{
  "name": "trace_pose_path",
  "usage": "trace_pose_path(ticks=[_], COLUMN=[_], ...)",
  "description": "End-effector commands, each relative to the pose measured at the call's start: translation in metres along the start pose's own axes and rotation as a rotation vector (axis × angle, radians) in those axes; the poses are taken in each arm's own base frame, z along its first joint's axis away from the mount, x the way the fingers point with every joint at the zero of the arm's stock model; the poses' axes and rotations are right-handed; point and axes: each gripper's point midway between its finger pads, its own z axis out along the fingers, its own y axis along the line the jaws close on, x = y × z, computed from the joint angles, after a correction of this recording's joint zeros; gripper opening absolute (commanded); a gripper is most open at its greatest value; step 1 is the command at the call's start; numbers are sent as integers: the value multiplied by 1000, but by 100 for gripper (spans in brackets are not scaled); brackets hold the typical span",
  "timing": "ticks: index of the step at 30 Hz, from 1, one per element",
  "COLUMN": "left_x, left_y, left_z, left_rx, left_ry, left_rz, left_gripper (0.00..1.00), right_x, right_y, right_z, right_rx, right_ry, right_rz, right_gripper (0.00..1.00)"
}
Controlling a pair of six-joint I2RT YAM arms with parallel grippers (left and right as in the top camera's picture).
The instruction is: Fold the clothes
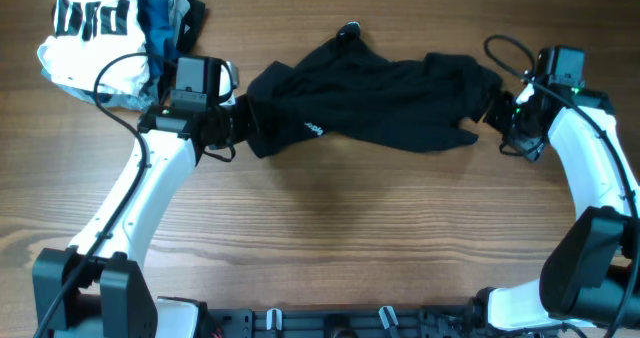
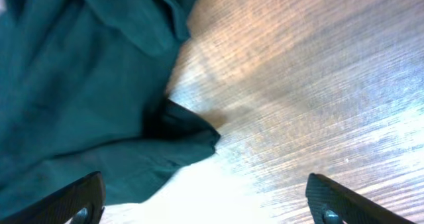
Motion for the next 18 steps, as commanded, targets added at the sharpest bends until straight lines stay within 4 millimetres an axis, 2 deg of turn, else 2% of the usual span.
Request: trace_pose_path(ticks=[1,4,9,18], left_x=[-2,-2,-2,-2], left_y=[-1,-1,-1,-1], left_z=[-2,-2,-2,-2], left_rx=[5,5,5,4], left_ry=[-8,-8,-9,-8], left_rz=[-8,-8,-8,-8], left_gripper=[4,4,4,5], right_x=[19,27,33,32], right_y=[-14,-13,4,33], right_z=[18,28,42,68], right_rx=[41,22,-65,-131], right_ry=[45,54,31,-62], right_rz=[10,5,-27,-66], right_gripper=[88,78,67,66])
